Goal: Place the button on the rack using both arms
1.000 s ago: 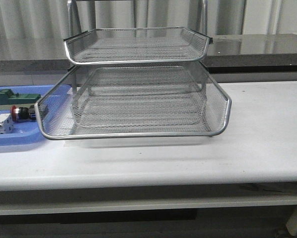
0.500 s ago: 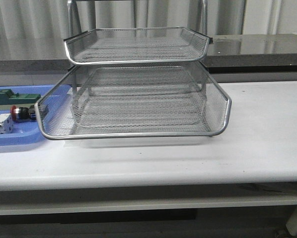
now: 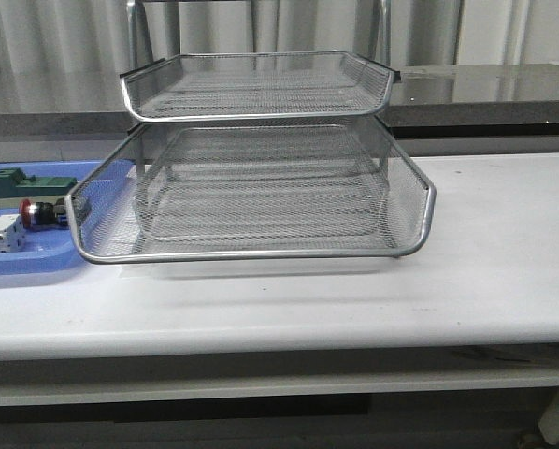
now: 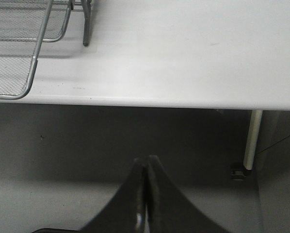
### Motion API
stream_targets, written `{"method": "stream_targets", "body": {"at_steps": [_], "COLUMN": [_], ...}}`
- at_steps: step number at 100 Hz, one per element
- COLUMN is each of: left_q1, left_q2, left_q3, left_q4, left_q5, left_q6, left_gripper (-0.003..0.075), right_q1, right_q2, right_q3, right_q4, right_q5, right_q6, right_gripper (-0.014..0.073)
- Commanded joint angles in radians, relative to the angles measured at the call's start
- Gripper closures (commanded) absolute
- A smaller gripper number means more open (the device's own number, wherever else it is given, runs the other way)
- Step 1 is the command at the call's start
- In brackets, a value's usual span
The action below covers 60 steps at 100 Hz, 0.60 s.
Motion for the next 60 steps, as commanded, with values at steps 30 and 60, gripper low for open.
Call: {"method": "stream_targets", "body": {"at_steps": [30, 60], "left_q1": [0.001, 0.001], "left_q2": [0.019, 0.235], "left_q3": [-0.019, -0.280], "left_q4": [-0.238, -0.298], "left_q5": [-0.111, 0.134], "left_q6": [-0.011, -0.011], "left_gripper": [0.0741, 0.0741], "right_q1": [-0.004, -0.004], "right_q2": [0.002, 0.002], "right_q3": [-0.033, -0.033], "right_q4": [-0.011, -0.011], "right_q5": [-0.053, -0.053], "right_q6": [-0.001, -0.001], "right_gripper": [0.0662, 0.0662]}}
